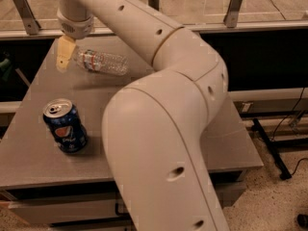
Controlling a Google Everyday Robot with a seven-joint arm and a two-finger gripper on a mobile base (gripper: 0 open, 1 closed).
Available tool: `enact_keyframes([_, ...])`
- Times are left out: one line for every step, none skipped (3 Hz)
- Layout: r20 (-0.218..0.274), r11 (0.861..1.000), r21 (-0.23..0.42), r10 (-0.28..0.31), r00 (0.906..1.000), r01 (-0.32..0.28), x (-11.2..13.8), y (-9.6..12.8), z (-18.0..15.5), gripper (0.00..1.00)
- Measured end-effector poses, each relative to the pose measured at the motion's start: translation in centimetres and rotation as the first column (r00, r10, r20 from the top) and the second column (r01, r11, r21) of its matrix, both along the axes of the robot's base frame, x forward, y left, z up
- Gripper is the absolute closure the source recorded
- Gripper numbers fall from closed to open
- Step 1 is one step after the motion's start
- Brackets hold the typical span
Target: Place water bottle upright
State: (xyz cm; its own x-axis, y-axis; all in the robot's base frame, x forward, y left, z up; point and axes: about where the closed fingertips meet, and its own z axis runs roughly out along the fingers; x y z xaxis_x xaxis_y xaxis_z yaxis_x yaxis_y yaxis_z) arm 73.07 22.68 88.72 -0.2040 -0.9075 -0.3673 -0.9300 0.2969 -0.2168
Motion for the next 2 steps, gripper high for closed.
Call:
enact_keyframes([-0.041,0.998,-0.057,-0.027,0.9988,0.025,0.7,-0.1,-2.6,0.02])
enact_keyframes([-0.073,0.994,-0.095,-0.059,0.9956,0.052,1.2,-1.4,-4.7,0.2])
